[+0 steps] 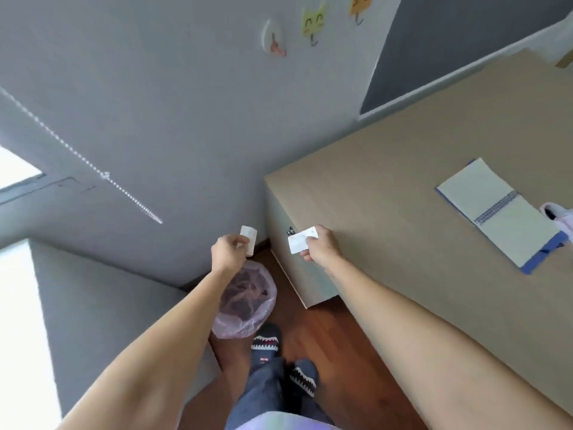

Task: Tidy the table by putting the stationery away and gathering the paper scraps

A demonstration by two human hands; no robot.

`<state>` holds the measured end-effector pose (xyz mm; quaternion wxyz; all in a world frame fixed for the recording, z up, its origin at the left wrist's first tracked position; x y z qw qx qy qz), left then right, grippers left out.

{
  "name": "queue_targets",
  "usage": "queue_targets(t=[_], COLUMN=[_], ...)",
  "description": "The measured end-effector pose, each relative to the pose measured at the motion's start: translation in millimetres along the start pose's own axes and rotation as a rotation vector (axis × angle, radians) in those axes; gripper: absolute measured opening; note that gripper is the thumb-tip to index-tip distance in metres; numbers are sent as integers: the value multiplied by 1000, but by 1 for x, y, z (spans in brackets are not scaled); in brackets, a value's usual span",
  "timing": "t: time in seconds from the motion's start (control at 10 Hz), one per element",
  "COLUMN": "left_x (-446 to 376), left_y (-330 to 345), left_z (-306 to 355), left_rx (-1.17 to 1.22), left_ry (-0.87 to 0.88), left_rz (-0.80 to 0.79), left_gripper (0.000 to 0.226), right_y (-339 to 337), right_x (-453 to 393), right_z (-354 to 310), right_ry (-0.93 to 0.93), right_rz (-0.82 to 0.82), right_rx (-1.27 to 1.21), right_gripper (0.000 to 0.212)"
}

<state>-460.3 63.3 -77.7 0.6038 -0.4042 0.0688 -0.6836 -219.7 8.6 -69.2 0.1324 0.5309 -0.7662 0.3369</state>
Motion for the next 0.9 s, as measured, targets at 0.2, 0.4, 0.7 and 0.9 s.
queue_targets(t=[0.2,0.4,0.7,0.9], left_x=[8,-31,-87,-72], left_y=[-21,33,106,87], left_z=[-149,-249,-325,-294], left_rx=[98,102,302,424], left_ry=[-337,-468,-547,-540], left_rz=[-14,-134,-183,-151], left_gripper=[30,33,23,29], right_y=[130,224,295,279], right_x=[-2,-44,-103,-99], right_z=[41,139,240,218], right_ry=[48,238,393,352], right_rz=[-121,-178,-193,-165], right_rx=[145,238,60,62], right_gripper=[24,32,32,33])
Point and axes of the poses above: each hand's wrist, its own x-axis away from the middle knuckle, its own y-axis out of the palm, z = x × y, the point moved 9 cm from there along -x, towards the middle knuckle, and after that the axes turned 3 degrees about -x, right-handed, at the moved point
